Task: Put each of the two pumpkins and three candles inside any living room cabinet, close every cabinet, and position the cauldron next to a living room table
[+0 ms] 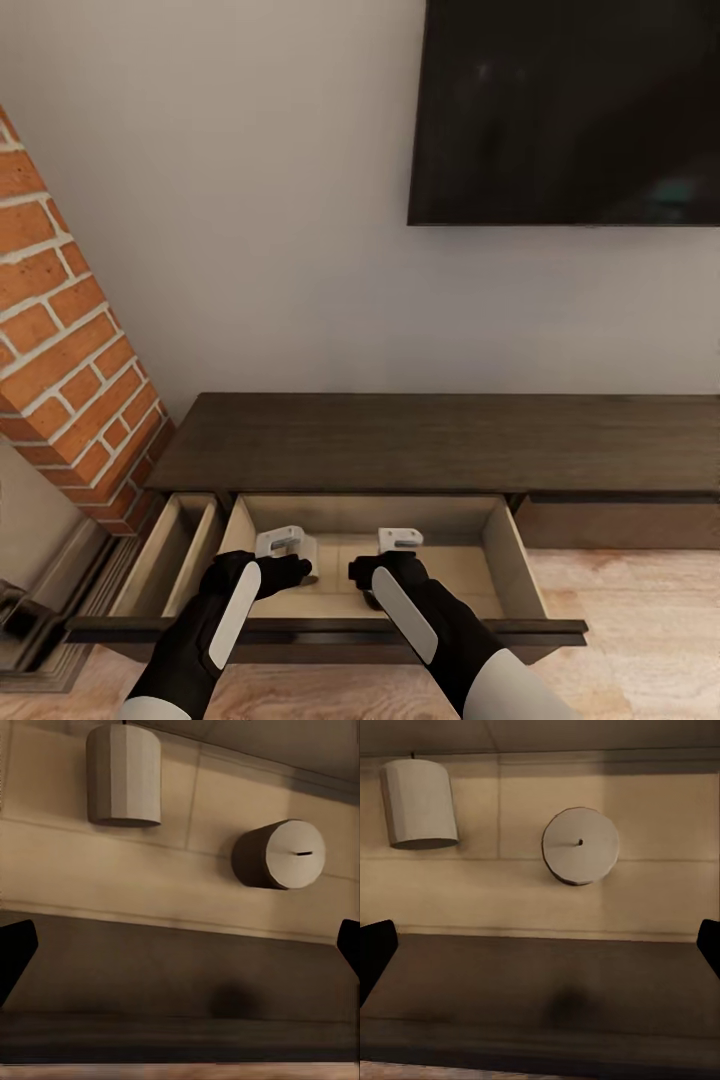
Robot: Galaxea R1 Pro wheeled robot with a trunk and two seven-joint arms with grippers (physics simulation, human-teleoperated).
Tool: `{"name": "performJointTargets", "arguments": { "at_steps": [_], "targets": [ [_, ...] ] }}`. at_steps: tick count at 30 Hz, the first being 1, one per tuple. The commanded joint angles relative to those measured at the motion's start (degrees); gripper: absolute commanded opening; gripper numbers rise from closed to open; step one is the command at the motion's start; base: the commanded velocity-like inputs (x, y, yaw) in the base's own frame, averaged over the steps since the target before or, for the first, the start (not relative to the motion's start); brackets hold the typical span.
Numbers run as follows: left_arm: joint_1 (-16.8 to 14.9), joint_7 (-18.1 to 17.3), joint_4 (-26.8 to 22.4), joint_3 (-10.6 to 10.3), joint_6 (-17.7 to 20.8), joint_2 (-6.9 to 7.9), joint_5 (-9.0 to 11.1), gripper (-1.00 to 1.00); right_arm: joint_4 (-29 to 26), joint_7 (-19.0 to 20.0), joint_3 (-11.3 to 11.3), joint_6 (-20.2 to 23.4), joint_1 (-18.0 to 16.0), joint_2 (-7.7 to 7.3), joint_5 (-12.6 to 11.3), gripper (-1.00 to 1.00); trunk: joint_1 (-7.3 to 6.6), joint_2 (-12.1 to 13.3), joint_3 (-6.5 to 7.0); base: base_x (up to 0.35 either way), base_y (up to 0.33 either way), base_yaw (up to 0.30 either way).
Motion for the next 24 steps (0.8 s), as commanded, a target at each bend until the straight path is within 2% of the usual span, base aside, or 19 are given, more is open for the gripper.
{"name": "performJointTargets", "arguments": {
  "at_steps": [1, 24],
  "targets": [
    [0.0, 0.0, 0.0, 0.0, 0.1, 0.00, 0.0, 1.00, 0.0, 0.1, 0.0, 0.0, 0.0, 0.00, 0.1, 1.00, -0.23, 0.4, 0.18, -0.021, 0.000, 0.000],
    [0.0, 0.0, -1.3, 0.2, 1.3, 0.47, -0.2, 1.00, 0.0, 0.2, -0.3, 0.0, 0.0, 0.00, 0.3, 1.00, -5.28, 9.6, 4.31, -0.001, 0.000, 0.000]
  ]
}}
